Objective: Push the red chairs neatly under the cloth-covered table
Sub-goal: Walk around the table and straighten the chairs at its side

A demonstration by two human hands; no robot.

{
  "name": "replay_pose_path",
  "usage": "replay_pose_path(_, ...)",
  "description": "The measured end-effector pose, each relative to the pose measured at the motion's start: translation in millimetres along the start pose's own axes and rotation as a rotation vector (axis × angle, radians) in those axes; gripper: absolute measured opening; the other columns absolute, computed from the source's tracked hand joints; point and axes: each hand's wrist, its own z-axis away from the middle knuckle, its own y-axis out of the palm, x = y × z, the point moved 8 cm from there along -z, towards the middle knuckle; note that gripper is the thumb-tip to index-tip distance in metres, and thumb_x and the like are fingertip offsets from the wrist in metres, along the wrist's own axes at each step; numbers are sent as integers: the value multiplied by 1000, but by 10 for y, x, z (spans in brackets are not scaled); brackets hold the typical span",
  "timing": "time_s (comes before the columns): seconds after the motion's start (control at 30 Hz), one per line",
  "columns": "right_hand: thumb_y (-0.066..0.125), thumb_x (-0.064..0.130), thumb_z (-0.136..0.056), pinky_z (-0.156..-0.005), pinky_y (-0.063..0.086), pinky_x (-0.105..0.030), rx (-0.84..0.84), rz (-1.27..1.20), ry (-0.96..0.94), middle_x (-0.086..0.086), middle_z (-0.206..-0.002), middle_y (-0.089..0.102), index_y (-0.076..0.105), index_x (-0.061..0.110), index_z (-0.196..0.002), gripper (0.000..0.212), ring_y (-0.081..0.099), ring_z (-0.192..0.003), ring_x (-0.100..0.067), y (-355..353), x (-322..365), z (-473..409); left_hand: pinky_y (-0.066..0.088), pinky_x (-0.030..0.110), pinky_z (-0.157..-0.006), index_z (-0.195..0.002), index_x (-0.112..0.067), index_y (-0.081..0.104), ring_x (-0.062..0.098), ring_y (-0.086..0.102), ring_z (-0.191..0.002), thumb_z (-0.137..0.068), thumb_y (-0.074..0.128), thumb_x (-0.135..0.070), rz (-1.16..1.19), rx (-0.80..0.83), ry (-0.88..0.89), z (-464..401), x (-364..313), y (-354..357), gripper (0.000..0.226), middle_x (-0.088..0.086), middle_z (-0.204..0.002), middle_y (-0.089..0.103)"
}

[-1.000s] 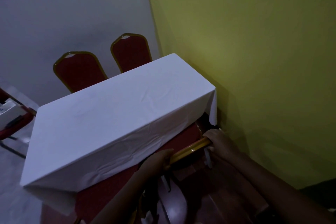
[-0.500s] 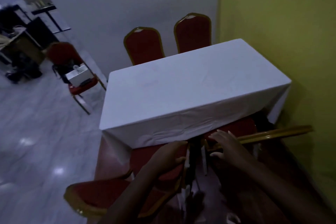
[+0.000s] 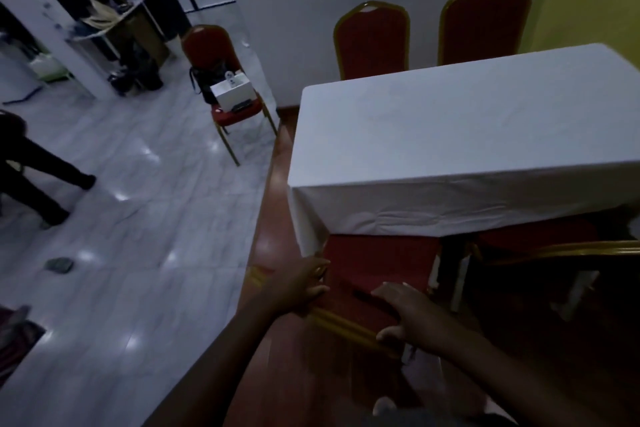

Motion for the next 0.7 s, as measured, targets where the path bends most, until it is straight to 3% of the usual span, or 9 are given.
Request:
replay_pose_path(0.1,57,77,-53,-110,24,-31,107,3,4,-2,-140,45,40,20,-135,102,40,-129,-15,241,259,-43,41,0,-74,-130,-25,51,2,59,-99,-78,75,-40,108,37,-65,254,286,-66,59,-11,-122,59)
replay_pose_path(0.17,64,72,-56,-103,30,-23,185,-12,19,0,-138,45,37,21,-136,99,42,-125,-13,366,382,-34,43,2,-68,-126,-35,52,-5,56,-91,-70,77,-51,122,103,-62,366,402,-73,64,-25,-111,55)
replay_pose_path(0.3,72,40,-75,-98,35,-24,182,-25,41,-3,-135,47,41,19,-134,70,46,-121,-16,415,410,-6,53,27,-80,-115,-37,58,1,59,-95,-61,77,-58,-24,117,-46,442,624,-13,61,-17,-109,64)
replay_pose_path(0.43,67,23,-77,-79,38,-23,177,-62,49,-1,-115,60,57,20,-113,37,53,-99,-9,337,412,0,52,23,-76,-105,-36,62,-2,60,-87,-63,74,-60,-104,47,-1,409,667,6,49,-14,-99,69)
replay_pose_path(0.53,64,22,-78,-73,36,-19,176,-80,24,0,-113,62,59,18,-112,35,53,-96,-6,272,464,15,49,19,-74,-105,-37,63,-3,60,-88,-64,71,-64,-98,-16,16,419,664,13,50,-15,-98,70)
replay_pose_path(0.7,61,22,-74,-78,49,-29,190,-135,75,2,-113,65,58,27,-116,42,59,-93,-9,193,267,89,46,17,-69,-101,-38,62,-2,58,-88,-70,63,-66,-71,-143,25,420,458,21,41,-16,-97,67)
